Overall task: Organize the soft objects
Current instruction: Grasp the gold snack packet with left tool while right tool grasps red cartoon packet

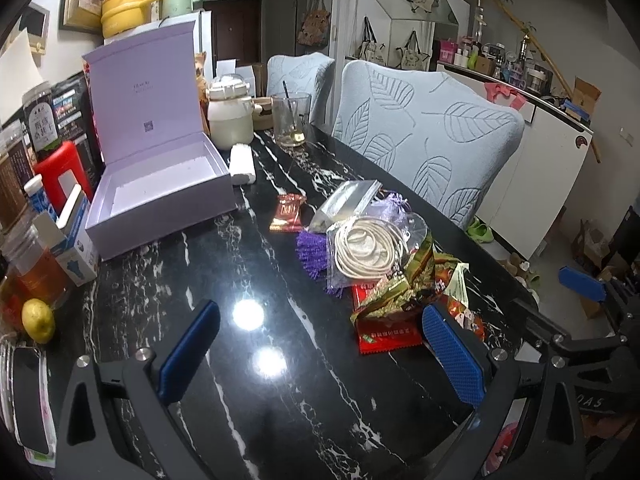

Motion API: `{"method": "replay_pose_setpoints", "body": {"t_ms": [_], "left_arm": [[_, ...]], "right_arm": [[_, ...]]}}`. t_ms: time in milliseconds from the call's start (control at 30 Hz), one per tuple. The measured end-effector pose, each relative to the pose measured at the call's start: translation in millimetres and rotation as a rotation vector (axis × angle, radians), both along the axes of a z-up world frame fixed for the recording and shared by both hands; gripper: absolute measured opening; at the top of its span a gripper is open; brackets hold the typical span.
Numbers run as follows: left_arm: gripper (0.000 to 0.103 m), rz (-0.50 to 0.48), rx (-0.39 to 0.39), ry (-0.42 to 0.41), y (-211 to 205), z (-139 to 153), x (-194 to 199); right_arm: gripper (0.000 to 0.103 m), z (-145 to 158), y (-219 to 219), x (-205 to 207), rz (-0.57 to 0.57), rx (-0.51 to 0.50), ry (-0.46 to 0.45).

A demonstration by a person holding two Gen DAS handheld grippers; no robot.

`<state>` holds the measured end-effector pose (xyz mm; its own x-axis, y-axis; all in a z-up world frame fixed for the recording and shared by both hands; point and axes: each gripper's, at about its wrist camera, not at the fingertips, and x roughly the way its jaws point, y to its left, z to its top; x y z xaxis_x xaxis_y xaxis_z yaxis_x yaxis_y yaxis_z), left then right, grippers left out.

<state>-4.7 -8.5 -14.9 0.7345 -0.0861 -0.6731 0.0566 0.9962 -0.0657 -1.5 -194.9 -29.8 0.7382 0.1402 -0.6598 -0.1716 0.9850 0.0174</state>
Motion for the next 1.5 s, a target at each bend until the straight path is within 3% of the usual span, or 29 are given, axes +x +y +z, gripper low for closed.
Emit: {"method": "replay_pose_setpoints", "body": {"t_ms": [500, 933, 1000, 1033, 1500], "left_arm": [[0.103, 0.034, -0.035, 0.078, 7.4, -24.5, 9.1], [0.103, -0.022, -0.089, 0.108, -2.8, -38.4, 29.4], [0.103, -0.045, -0.087, 0.101, -9.1, -37.0, 31.2], [0.103, -0.054, -0.084, 0.097, -11.6, -36.1, 31.7], [0.103, -0.222, -0.029, 0.101, -58.7, -48.1, 58.7]], "right_arm": [[0.100, -36.7, 13.5, 14.4, 0.161, 0.045, 0.070], [0.054, -69.3, 14.7, 37.0, 0.271, 0.067, 0.175], [0.044, -69.4, 13.9, 34.5, 0.278, 0.045, 0.164], [0.034, -69.0, 12.3, 34.2, 0.275, 0.044, 0.161], [0.031, -56.5, -26.1, 34.6, 0.212, 0.081, 0.142]]}}
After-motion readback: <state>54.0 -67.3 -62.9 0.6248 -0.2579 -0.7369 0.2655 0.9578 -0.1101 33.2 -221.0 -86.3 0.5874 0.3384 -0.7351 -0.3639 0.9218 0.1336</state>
